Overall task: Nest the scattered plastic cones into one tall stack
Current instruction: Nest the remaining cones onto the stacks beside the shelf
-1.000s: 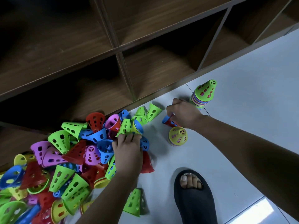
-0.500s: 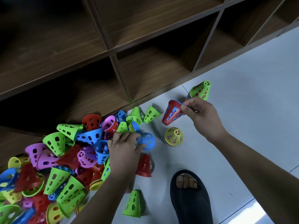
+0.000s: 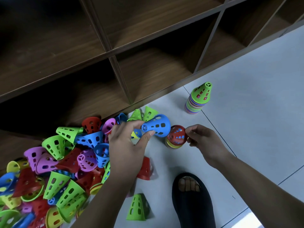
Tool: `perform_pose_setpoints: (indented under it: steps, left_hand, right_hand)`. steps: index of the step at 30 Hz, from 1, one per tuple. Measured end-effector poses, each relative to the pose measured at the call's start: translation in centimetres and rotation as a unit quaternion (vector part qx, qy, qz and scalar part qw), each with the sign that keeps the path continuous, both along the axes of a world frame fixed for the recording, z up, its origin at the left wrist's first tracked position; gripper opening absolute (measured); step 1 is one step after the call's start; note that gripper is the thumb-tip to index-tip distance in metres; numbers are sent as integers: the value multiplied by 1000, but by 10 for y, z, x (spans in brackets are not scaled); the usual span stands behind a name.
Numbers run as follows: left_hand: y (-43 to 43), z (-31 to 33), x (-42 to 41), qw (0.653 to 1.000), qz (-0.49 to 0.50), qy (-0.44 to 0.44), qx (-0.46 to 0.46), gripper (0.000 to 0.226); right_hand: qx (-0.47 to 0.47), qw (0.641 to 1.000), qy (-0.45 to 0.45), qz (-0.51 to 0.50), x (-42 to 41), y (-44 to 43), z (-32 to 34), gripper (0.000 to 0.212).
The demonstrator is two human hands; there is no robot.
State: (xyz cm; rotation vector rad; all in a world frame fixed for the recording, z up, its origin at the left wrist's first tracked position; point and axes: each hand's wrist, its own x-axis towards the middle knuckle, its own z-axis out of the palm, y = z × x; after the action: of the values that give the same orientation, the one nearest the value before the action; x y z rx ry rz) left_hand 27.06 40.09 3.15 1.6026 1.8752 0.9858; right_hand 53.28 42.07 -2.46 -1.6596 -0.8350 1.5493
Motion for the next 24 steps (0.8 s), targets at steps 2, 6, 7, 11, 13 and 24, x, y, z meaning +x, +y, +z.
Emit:
perform_pose_setpoints:
  steps: [2,6,7,11,13,24]
  left_hand:
    - [-1,5,3,1000,-10,-20,6,26]
    - [-5,9,12,998,-66,-7,20,26]
    - [-6,6,14,996,-81,6,23,26]
    - [-10,-13,24,992,-112,46,24,30]
    - [-10,-22,29,991,-123,49,17,31]
    - [-45,-57,2,981,-101,102,-128,48]
  right_hand:
    - [-17,1000,6,-6,-1,-2,-7,11]
    - [-35,999,12,-22,-1,-4,-18,12]
    - [-39,999,11,-25,-2,-4,-20,12]
    - [-58,998,12,-28,-3,-7,-25,11]
    - [-70,997,14,-38,-3,-9,-26,12]
    - [-182,973,127,-58,-20,-36,-38,41]
